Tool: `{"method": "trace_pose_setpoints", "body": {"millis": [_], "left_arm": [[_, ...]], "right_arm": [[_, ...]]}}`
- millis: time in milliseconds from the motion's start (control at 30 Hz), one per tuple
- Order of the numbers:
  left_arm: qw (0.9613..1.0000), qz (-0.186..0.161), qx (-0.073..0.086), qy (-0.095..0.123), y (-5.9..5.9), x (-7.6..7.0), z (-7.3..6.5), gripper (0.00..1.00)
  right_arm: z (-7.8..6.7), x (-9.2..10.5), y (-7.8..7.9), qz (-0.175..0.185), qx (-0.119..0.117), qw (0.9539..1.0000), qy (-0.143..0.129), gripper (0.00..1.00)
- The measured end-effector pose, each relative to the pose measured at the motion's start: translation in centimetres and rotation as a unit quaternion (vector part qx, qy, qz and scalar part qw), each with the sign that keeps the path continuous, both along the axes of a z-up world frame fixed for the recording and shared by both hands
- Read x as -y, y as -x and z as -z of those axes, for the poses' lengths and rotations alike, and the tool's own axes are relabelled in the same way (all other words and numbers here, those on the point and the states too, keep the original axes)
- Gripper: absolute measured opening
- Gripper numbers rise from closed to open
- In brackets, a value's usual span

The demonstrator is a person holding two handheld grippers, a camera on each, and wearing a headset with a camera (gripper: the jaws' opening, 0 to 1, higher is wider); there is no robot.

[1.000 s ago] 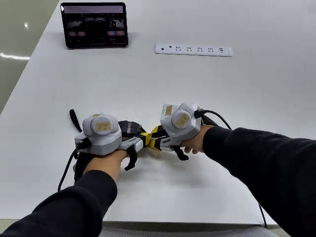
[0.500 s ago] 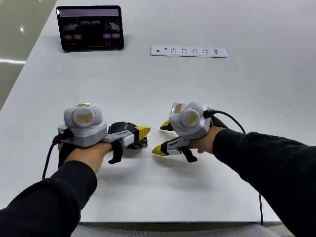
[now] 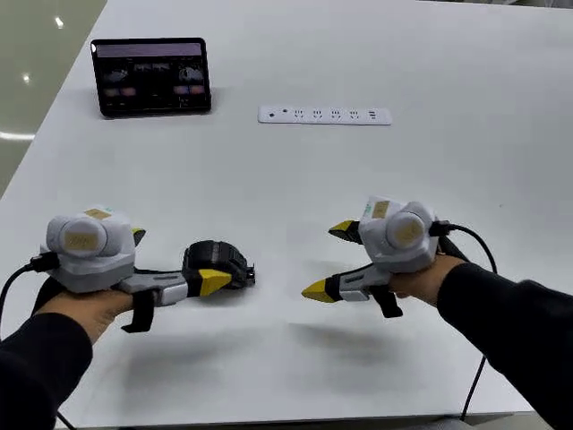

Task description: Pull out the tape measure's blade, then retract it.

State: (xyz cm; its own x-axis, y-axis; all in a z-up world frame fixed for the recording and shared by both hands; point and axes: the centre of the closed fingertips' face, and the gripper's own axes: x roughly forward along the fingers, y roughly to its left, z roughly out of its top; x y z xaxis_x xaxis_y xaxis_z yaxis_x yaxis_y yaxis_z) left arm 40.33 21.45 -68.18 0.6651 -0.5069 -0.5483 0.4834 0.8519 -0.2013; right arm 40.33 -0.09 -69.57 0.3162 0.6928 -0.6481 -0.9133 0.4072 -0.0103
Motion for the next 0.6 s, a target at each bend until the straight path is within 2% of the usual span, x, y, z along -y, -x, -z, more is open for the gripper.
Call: {"method": "trace_pose_setpoints", "body": {"millis": [100, 333, 433, 567, 600], "left_arm": [[1.0000, 0.002, 0.003, 0.008, 0.6, -1.0, -0.6, 1.00], [0.9996, 0.015, 0.024, 0.002, 1.7, -2.8, -2.0, 1.00], [0.9995, 0.018, 0.020, -0.015, 2.4, -3.8, -1.7, 1.00], [0.9998, 0.011, 0.004, -0.016, 3.5, -5.2, -1.2, 1.00], [0.9997, 0.011, 0.005, -0.019, 3.9, -5.6, -1.2, 1.00]], "right_arm": [[-0.4, 2.3, 0.4, 0.022, 0.002, 0.9998, -0.002, 0.68], [-2.0, 7.6, 1.0, 0.071, 0.014, 0.9974, -0.002, 0.73], [-2.3, 9.6, 1.5, 0.083, 0.014, 0.9964, 0.002, 0.82], [-2.7, 12.2, 2.2, 0.100, 0.019, 0.9948, 0.005, 0.84], [-2.5, 13.1, 2.4, 0.110, 0.015, 0.9938, 0.009, 0.84]]}}
